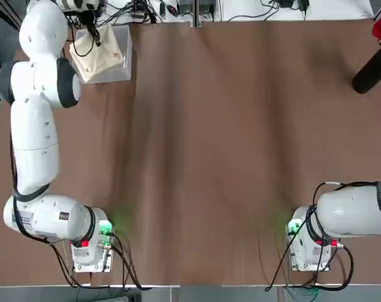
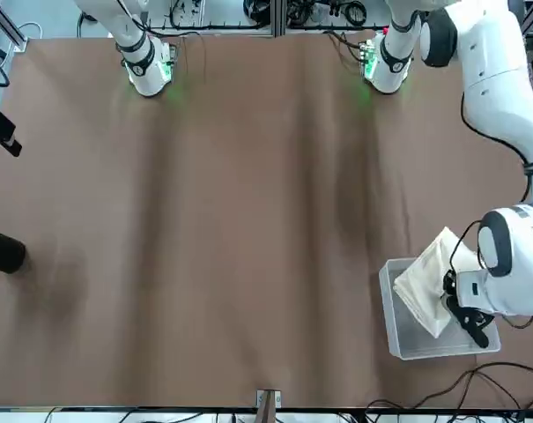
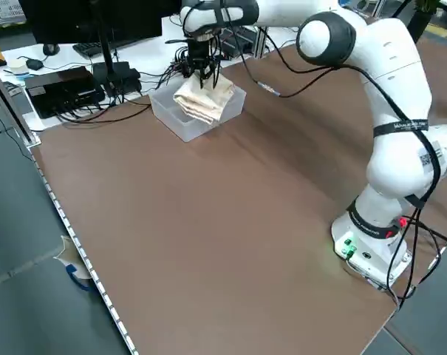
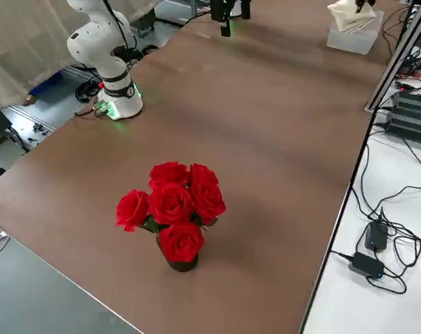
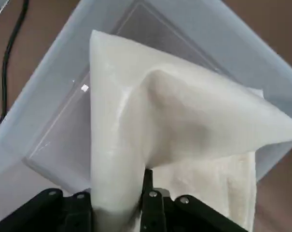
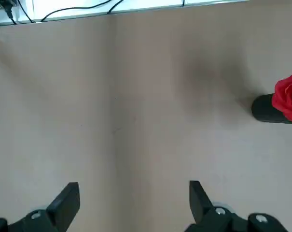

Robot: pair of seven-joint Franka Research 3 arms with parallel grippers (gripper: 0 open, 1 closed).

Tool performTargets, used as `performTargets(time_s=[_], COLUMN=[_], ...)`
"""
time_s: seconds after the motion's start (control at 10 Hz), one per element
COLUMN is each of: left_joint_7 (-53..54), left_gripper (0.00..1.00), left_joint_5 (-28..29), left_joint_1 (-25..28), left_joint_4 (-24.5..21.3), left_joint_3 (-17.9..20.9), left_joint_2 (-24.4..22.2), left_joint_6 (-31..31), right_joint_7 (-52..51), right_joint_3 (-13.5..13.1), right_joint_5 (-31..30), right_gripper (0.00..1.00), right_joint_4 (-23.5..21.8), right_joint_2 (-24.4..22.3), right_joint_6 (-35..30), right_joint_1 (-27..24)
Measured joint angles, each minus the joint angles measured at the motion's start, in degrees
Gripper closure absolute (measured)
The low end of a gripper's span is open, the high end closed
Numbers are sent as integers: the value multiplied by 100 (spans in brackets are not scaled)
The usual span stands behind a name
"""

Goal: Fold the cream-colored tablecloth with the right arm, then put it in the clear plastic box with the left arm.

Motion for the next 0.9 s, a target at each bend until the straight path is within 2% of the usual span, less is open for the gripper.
performTargets(time_s=[0.3,0.8,0.9], left_joint_7=[0,-31,-125], left_gripper=[85,83,73], left_joint_5=[25,25,25], left_joint_1=[-40,-138,-138], left_joint_4=[-10,-8,-6], left_joint_3=[-1,-1,-1], left_joint_2=[166,179,178], left_joint_6=[283,493,570], right_joint_7=[7,23,26], right_joint_3=[-7,-14,-15], right_joint_5=[0,0,0], right_gripper=[0,0,0], right_joint_4=[0,0,0], right_joint_2=[0,0,0], right_joint_6=[0,0,0], right_joint_1=[0,0,0])
